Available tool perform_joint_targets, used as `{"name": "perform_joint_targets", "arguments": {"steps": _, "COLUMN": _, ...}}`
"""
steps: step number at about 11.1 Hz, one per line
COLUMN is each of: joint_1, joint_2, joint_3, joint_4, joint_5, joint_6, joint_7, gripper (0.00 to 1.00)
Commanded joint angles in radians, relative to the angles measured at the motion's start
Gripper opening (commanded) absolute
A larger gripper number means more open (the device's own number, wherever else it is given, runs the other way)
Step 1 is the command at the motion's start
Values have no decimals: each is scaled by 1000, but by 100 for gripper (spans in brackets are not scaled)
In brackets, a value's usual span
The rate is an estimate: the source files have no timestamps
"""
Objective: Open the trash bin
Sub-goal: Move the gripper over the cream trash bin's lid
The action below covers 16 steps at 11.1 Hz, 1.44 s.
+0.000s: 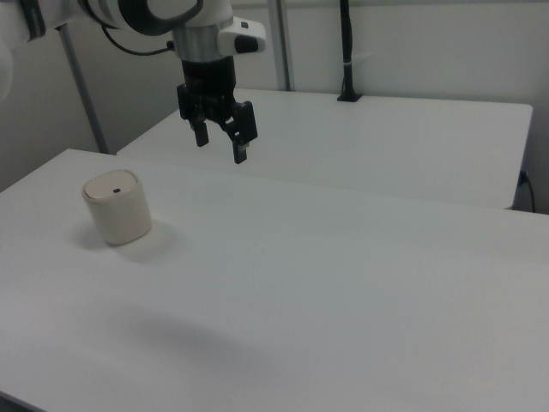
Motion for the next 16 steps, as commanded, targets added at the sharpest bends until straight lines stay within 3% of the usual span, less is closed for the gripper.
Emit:
{"name": "perform_joint_targets", "arguments": {"steps": 1, "joint_1": 37, "joint_2": 4, "joint_3": 0, "joint_4": -19, "joint_5": 16, "joint_6": -3, "joint_7": -10, "gripper": 59}}
{"name": "perform_joint_targets", "arguments": {"steps": 2, "joint_1": 39, "joint_2": 4, "joint_3": -2, "joint_4": -19, "joint_5": 16, "joint_6": -2, "joint_7": -13, "gripper": 46}}
{"name": "perform_joint_targets", "arguments": {"steps": 4, "joint_1": 33, "joint_2": 4, "joint_3": -3, "joint_4": -16, "joint_5": 21, "joint_6": 3, "joint_7": -19, "gripper": 6}}
{"name": "perform_joint_targets", "arguments": {"steps": 5, "joint_1": 33, "joint_2": 4, "joint_3": -3, "joint_4": -16, "joint_5": 20, "joint_6": 5, "joint_7": -22, "gripper": 0}}
{"name": "perform_joint_targets", "arguments": {"steps": 9, "joint_1": 57, "joint_2": 25, "joint_3": 1, "joint_4": -19, "joint_5": 4, "joint_6": 3, "joint_7": -106, "gripper": 0}}
{"name": "perform_joint_targets", "arguments": {"steps": 11, "joint_1": 117, "joint_2": 47, "joint_3": 1, "joint_4": -18, "joint_5": 6, "joint_6": -2, "joint_7": -238, "gripper": 0}}
{"name": "perform_joint_targets", "arguments": {"steps": 16, "joint_1": 281, "joint_2": 71, "joint_3": 3, "joint_4": -18, "joint_5": 20, "joint_6": 3, "joint_7": -344, "gripper": 0}}
